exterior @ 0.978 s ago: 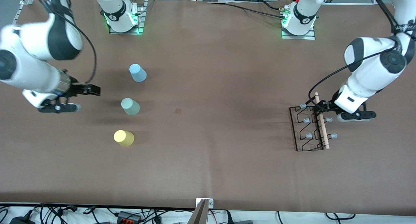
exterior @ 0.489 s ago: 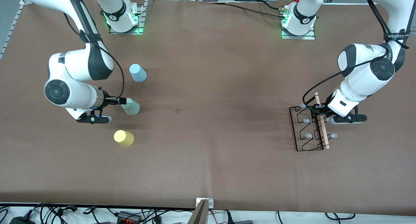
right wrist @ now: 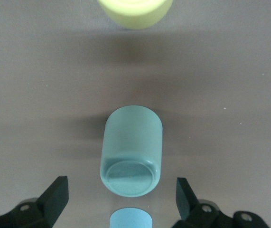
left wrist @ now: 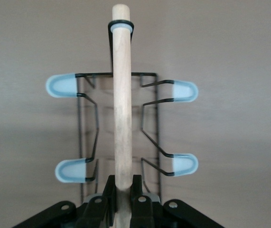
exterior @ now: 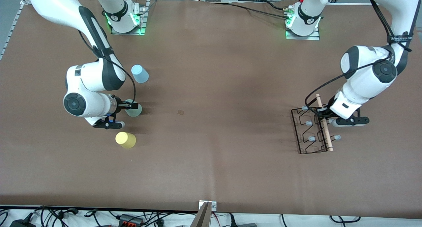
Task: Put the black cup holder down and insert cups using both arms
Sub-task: 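Carry the black holder to mid-table with the left gripper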
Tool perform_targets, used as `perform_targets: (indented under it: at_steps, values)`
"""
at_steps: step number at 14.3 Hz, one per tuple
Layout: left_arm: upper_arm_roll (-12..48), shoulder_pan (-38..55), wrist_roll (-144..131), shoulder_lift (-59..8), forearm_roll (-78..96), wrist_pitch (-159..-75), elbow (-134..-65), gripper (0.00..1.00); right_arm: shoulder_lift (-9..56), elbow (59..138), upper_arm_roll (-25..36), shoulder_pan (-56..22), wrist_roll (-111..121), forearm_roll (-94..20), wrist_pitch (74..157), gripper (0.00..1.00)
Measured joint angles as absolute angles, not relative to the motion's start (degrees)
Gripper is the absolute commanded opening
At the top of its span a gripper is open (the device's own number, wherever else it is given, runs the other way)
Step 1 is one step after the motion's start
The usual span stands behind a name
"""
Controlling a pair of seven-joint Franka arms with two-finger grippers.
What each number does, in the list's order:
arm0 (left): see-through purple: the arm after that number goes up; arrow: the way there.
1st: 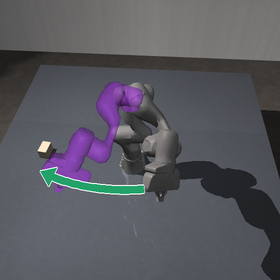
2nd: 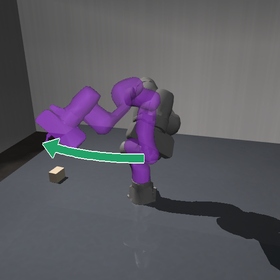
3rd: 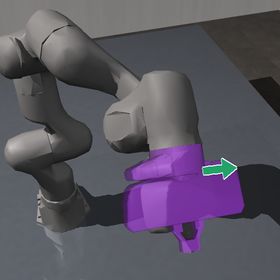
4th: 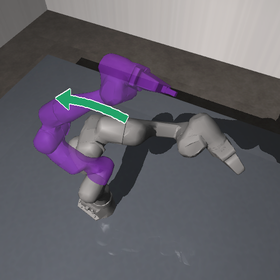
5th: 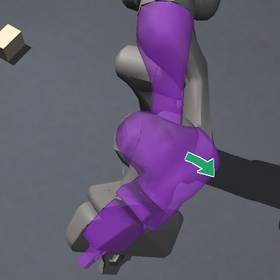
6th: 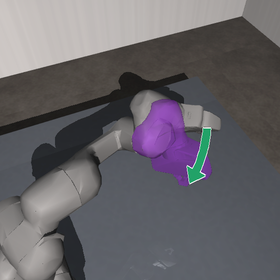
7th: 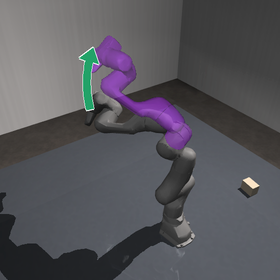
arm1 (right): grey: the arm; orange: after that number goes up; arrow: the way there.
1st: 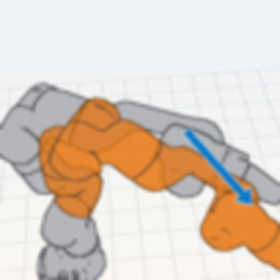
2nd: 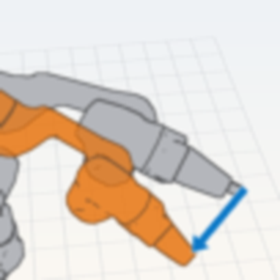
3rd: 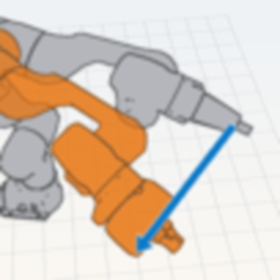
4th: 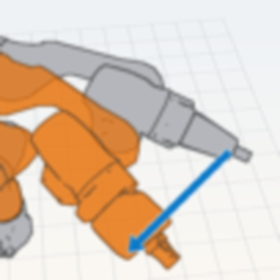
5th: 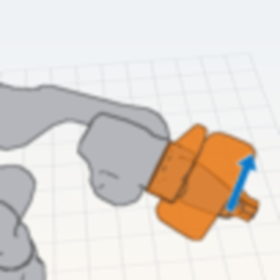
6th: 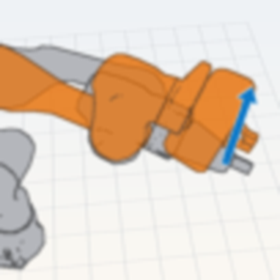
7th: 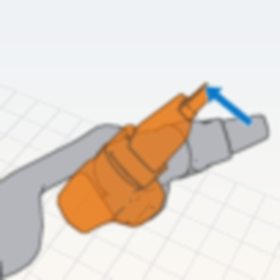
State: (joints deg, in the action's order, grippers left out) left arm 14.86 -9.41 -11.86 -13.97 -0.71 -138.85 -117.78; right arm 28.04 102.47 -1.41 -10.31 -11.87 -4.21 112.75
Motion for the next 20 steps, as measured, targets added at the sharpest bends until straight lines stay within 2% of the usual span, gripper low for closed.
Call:
perform_targets:
  at_steps: [5, 8, 15, 16, 18, 20]
  values:
    - [23.6, -7.7, -17.0, -14.0, -0.7, -137.5, -112.2, 0.04, 28.8, 103.5, -1.3, -10.3, -11.9, -4.2, 113.7, 1.00]
    - [24.9, -1.4, -22.6, -16.2, -0.5, -136.9, -107.0, 0.05, 29.4, 103.7, -1.3, -10.3, -12.1, -4.2, 113.9, 1.00]
    - [24.6, 15.5, -36.5, -33.7, -0.5, -136.9, -87.7, 0.06, 30.5, 103.8, -1.2, -10.2, -12.4, -4.2, 114.1, 1.00]
    - [24.3, 17.1, -37.0, -35.7, -0.5, -137.0, -86.0, 0.06, 30.5, 103.8, -1.2, -10.2, -12.5, -4.2, 114.1, 0.93]
    - [22.3, 20.9, -37.9, -38.4, -0.6, -137.0, -84.3, 0.09, 30.5, 103.8, -1.2, -10.1, -12.5, -4.2, 114.1, 0.66]
    - [18.5, 25.7, -38.9, -39.4, -1.2, -137.5, -83.5, 0.14, 30.6, 103.8, -1.1, -10.1, -12.5, -4.2, 114.1, 0.46]
